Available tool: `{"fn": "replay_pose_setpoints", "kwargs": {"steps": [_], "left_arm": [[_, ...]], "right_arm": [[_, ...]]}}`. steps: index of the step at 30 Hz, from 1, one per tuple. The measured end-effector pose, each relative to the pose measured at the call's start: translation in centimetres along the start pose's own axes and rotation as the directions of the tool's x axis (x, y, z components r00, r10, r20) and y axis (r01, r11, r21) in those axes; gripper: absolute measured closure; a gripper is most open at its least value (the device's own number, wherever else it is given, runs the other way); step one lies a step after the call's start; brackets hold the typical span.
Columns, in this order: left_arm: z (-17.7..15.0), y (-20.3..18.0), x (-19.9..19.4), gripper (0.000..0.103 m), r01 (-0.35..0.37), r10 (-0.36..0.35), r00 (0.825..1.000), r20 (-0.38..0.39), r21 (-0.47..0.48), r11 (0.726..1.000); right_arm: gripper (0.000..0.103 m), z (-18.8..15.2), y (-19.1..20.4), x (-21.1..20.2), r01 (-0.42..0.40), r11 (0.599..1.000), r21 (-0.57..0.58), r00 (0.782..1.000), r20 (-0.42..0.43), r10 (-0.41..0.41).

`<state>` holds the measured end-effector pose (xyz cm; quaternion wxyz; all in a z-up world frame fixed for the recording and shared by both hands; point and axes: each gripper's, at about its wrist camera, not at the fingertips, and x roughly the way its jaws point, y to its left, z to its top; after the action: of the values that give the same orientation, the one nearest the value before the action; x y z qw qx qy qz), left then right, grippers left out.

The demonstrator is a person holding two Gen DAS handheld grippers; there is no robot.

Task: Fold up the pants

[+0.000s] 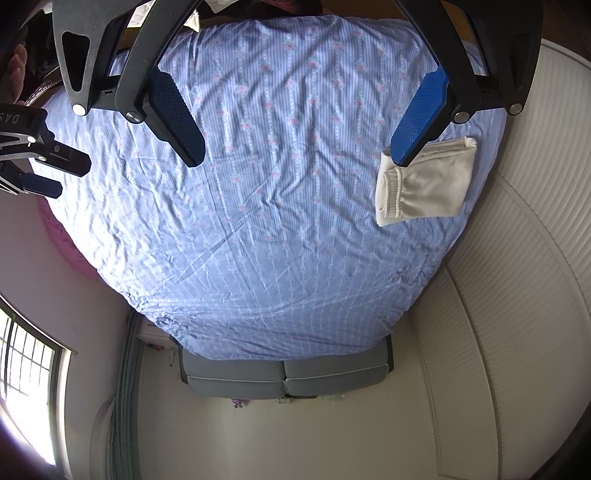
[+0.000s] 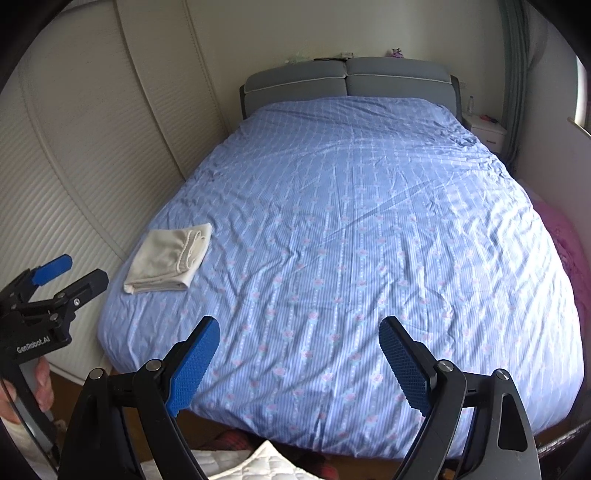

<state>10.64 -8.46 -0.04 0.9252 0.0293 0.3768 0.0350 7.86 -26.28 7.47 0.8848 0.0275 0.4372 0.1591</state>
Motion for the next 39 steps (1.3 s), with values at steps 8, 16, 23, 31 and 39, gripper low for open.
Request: {"fn": "replay_pose_setpoints", "kwargs": {"steps": [8,16,23,31,39], "left_arm": [[0.5,-0.4,-0.6,0.000,0.012,-0.012,1.000,0.025,-0.005,1.000],[0.6,-0.5,-1.1,0.000,0.013,-0.013,0.999,0.052,-0.009,1.000],[0.7,-0.6,-0.9,0.000,0.024,-0.023,0.999,0.043,-0.020,1.000],[0.7,-1.1,-1.1,0.000,0.031,-0.030,0.998,0.049,-0.025,0.999],[0.9,-1.7,-1.2,0.000,0.048,-0.047,0.997,0.055,-0.016,0.999]], "right_arm": [[0.014,0.7,0.3,-1.0,0.005,1.000,-0.014,1.000,0.030,-0.004],[0.014,1.6,0.2,-1.8,0.006,1.000,-0.004,0.997,0.075,-0.006],[0.014,1.8,0.6,-2.1,0.028,0.999,-0.024,0.996,0.091,-0.025],[0.014,2.0,0.5,-2.5,0.051,0.998,-0.027,0.993,0.110,-0.047],[0.014,1.9,0.1,-3.0,0.080,0.997,-0.017,0.989,0.126,-0.077]]}}
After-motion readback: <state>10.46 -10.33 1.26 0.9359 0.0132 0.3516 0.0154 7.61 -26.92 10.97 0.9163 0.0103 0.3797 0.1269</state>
